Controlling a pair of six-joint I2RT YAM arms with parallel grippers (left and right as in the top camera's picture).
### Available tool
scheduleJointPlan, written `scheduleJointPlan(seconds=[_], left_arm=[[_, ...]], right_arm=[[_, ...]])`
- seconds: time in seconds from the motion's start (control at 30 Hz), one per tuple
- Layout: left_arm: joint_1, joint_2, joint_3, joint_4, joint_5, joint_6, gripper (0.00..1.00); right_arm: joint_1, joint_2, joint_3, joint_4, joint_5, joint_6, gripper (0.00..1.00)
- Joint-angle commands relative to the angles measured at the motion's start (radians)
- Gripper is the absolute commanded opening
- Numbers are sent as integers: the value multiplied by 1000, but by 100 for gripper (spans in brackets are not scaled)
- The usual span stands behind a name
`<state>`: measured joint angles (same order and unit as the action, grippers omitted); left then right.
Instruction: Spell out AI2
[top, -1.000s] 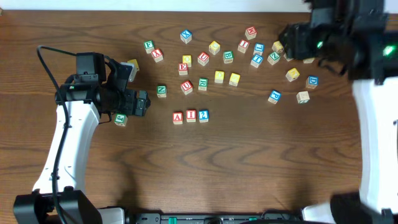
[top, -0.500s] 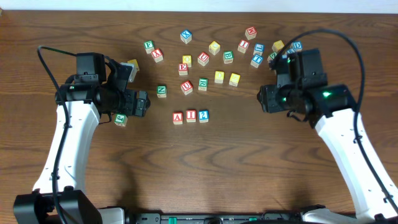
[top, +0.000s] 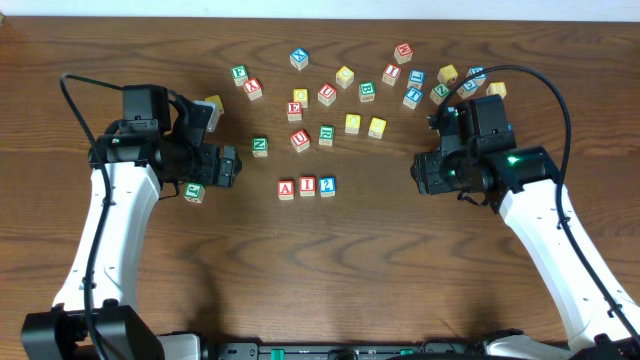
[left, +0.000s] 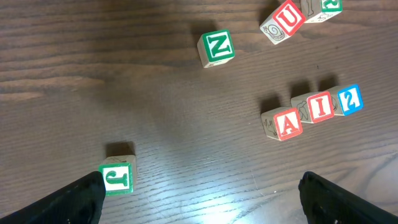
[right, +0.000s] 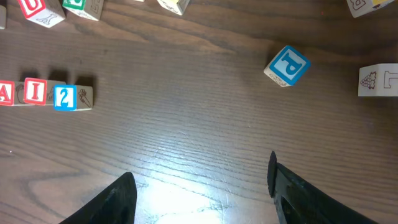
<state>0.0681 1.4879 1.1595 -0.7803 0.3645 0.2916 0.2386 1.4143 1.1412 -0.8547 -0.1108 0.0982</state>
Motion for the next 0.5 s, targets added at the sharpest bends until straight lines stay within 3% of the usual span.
scheduleJointPlan(seconds=[0.0, 0.37, 0.4, 0.43, 0.47], left_arm=[[-2, 3, 0, 3, 2, 3, 98], [-2, 3, 0, 55, 37, 2, 100], [-2, 3, 0, 54, 44, 2, 92], [-2, 5, 0, 53, 43, -2, 70], [-2, 8, 0, 49, 43, -8, 66]], right_arm=[[-4, -8, -3, -10, 8, -10, 64], [-16, -8, -3, -26, 8, -10, 68], [-16, -8, -3, -24, 8, -10, 68], [-16, -8, -3, -23, 8, -10, 68], [-16, -8, -3, -23, 8, -10, 68]])
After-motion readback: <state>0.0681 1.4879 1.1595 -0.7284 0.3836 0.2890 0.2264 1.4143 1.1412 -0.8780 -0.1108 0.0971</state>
